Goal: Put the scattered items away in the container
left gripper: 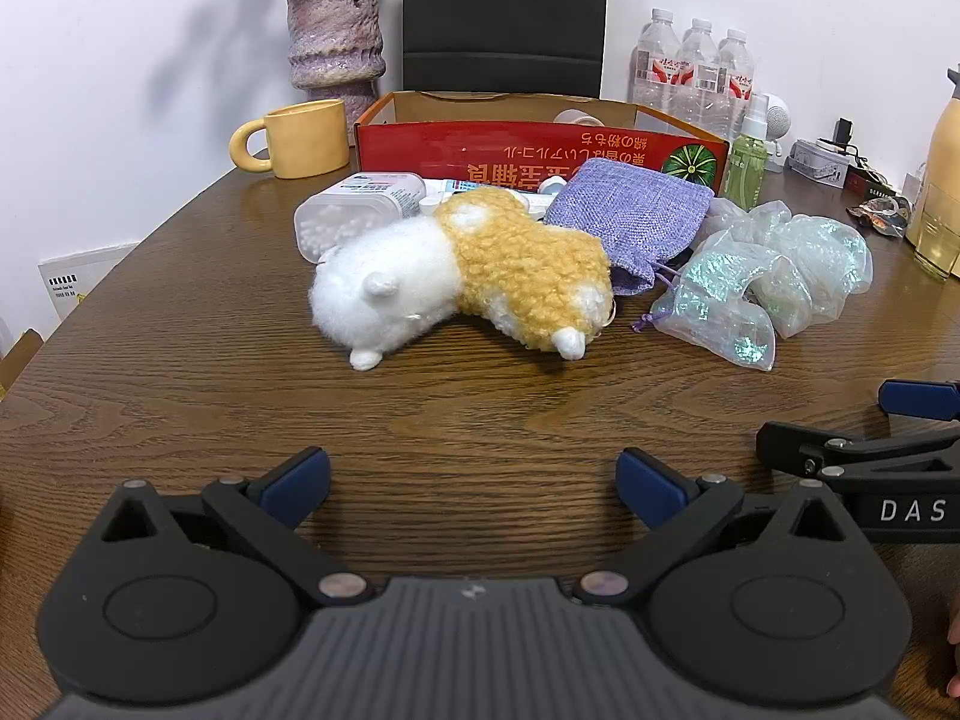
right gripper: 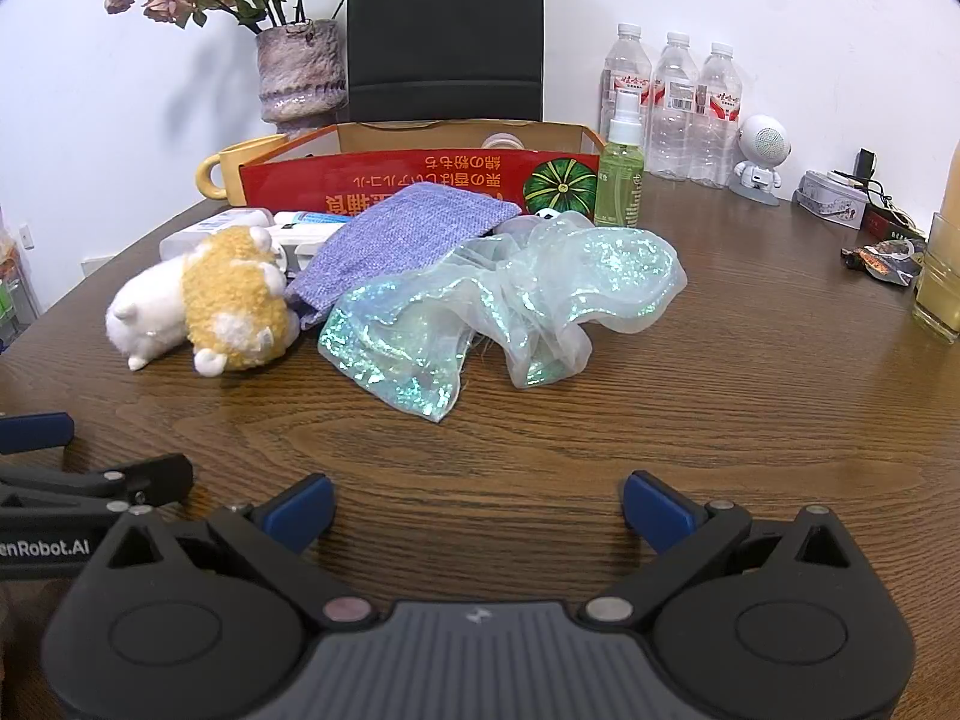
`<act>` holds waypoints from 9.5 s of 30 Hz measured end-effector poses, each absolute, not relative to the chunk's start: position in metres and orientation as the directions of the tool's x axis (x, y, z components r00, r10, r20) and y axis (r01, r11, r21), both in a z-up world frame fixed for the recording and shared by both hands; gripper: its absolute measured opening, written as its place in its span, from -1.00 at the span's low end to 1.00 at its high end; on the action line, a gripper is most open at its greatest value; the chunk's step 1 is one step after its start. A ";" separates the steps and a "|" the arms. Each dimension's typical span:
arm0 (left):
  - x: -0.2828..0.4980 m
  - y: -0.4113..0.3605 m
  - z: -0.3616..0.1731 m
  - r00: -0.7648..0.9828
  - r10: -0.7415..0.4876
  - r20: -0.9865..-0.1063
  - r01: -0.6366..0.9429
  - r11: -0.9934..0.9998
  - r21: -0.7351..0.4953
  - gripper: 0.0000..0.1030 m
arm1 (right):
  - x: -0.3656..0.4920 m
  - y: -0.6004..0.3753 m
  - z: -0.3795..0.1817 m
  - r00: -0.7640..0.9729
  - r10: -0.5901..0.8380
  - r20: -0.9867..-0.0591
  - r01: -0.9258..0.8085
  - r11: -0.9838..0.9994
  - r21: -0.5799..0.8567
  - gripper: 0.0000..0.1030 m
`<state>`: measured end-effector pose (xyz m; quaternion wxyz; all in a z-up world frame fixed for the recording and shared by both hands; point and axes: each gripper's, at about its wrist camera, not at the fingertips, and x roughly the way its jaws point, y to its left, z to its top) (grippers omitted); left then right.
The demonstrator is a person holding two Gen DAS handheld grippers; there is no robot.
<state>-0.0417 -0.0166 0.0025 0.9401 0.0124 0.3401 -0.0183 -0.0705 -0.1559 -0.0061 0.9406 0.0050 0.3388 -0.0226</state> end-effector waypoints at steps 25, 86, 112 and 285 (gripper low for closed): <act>-0.042 -0.017 0.002 0.768 -0.027 -0.640 0.043 0.999 0.010 1.00 | -0.070 -0.156 -0.006 0.769 -0.050 -0.637 0.057 0.998 -0.011 1.00; -0.029 -0.018 0.032 0.722 -0.159 -0.673 0.123 0.987 -0.100 0.66 | -0.085 -0.186 0.069 0.796 -0.031 -0.604 -0.046 0.993 -0.112 0.79; 0.085 -0.009 0.162 0.832 -0.321 -0.453 0.297 0.947 -0.126 -0.06 | 0.014 -0.181 0.154 0.865 0.174 -0.470 -0.191 0.982 0.012 -0.63; -0.037 -0.029 0.006 0.764 -0.063 -0.642 0.091 0.996 0.011 1.00 | -0.064 -0.161 -0.005 0.766 -0.089 -0.637 0.106 0.994 -0.010 1.00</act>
